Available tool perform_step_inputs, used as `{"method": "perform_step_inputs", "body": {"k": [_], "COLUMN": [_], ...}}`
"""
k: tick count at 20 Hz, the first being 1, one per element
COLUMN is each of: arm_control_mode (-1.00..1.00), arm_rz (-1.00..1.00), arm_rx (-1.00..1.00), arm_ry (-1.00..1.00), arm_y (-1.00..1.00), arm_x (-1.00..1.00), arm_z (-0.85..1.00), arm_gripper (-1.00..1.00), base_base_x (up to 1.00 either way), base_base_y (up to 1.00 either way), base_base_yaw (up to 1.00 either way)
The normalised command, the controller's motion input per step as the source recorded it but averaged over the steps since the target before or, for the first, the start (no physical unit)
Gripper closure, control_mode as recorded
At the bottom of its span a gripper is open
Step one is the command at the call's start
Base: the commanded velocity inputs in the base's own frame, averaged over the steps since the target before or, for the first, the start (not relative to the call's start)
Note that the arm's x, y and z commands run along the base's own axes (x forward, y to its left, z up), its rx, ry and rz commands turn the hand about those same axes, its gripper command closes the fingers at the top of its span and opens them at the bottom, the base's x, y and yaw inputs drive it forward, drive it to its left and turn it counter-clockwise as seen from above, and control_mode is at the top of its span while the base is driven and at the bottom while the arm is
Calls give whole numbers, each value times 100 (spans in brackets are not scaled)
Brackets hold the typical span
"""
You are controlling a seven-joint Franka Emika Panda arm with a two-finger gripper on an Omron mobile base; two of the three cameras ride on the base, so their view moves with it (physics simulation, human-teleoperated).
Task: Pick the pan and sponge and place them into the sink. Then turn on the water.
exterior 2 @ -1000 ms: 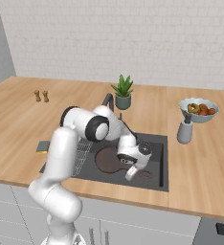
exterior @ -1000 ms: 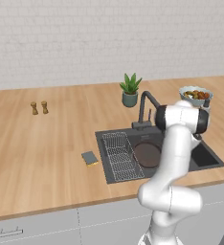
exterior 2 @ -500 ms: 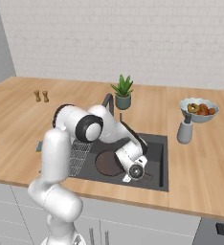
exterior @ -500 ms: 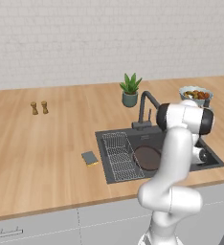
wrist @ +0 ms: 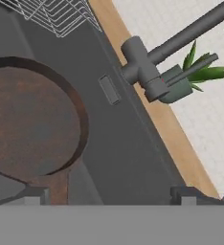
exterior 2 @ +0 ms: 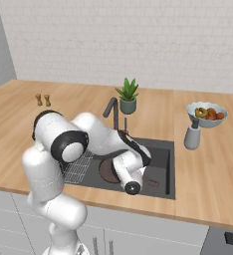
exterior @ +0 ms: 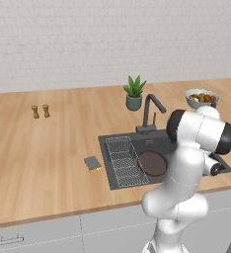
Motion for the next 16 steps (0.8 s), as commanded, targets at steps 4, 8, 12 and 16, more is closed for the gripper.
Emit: {"method": "perform_step_inputs", "body": {"k": [4, 8, 12, 16], "arm_control_mode": [-100, -100, -100, -100], "arm_rz": [12, 8, 1, 0], "arm_rx": [-3, -10, -17, -16], "arm_ry": [6, 12, 8, 1], "arm_y": [-7, -4, -7, -11], "arm_x": [4, 3, -16, -34], "arm_z": [100, 100, 100, 99], "arm_gripper": [-100, -100, -100, -100], "base_base_x": [0, 0, 0, 0], "base_base_y": [0, 0, 0, 0], "base_base_yaw": [0, 0, 0, 0]}}
